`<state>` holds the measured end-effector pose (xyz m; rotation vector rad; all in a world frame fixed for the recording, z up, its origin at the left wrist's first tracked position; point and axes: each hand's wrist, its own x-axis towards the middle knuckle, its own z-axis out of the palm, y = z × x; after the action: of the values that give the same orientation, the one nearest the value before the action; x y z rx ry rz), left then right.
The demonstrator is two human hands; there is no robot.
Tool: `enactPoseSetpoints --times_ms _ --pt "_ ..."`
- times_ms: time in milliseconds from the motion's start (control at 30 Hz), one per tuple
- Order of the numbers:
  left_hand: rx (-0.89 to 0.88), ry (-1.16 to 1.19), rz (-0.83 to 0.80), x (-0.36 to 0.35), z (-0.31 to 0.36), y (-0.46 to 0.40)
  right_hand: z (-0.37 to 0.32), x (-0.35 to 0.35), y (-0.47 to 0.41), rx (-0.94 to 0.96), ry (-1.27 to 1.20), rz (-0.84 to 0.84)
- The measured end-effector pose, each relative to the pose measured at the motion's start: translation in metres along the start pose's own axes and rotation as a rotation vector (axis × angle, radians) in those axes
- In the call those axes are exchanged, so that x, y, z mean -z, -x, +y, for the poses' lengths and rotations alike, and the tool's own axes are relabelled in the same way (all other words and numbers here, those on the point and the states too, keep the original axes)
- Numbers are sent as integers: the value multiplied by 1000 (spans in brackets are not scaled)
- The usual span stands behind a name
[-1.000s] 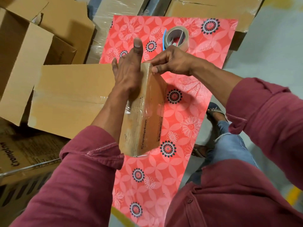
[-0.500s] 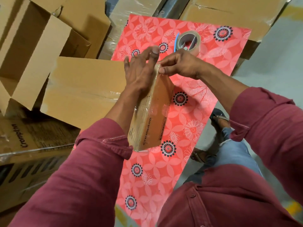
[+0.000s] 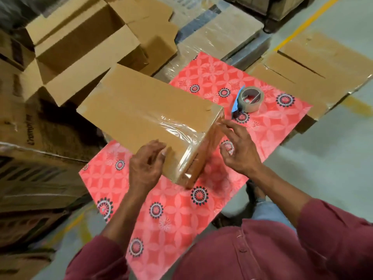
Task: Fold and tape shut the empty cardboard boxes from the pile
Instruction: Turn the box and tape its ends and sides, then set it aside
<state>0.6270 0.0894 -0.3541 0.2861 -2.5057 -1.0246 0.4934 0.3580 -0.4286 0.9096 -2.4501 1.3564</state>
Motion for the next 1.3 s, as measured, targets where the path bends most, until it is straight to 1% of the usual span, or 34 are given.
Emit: enactPoseSetpoints --times_ms 67,133,167,233,300,433,500,633,700,800,933,1033,1100,1200,1300 --pt "-71 -23 -127 15 -18 30 -16 -2 -9 143 -16 -15" --pt "-229 -127 -271 22 -32 47 -27 -3 -20 219 2 -112" --pt "-329 -187 -298 22 -39 49 -32 -3 -25 250 21 -166" --pt "-486 -276 -243 17 -49 47 -41 -2 -33 299 49 -275" --pt "-537 -310 -135 8 -52 43 -47 -1 -39 316 59 -370" --pt "-478 -299 -18 -13 -45 45 -56 -4 -40 315 99 -497" --pt "-420 -261 14 -20 -41 53 -61 -5 -37 314 132 -522" --pt "-292 -158 105 -33 -30 62 -67 -6 -33 317 159 -522" --pt "-260 -133 145 -38 -26 64 -66 -8 -31 333 185 -527" --pt "-256 -147 211 -46 -21 69 -66 -11 -28 331 223 -520" --pt "-279 -197 264 -53 -19 72 -72 -19 -31 339 282 -447" --pt "-319 -258 265 -51 -23 72 -73 -27 -26 369 328 -397" --pt "-335 -297 231 -48 -28 72 -73 -32 -20 391 371 -373" --pt "-324 -322 159 -43 -34 72 -70 -40 -12 401 381 -319" --pt "-354 -318 43 -33 -35 74 -65 -46 -5 396 378 -262"
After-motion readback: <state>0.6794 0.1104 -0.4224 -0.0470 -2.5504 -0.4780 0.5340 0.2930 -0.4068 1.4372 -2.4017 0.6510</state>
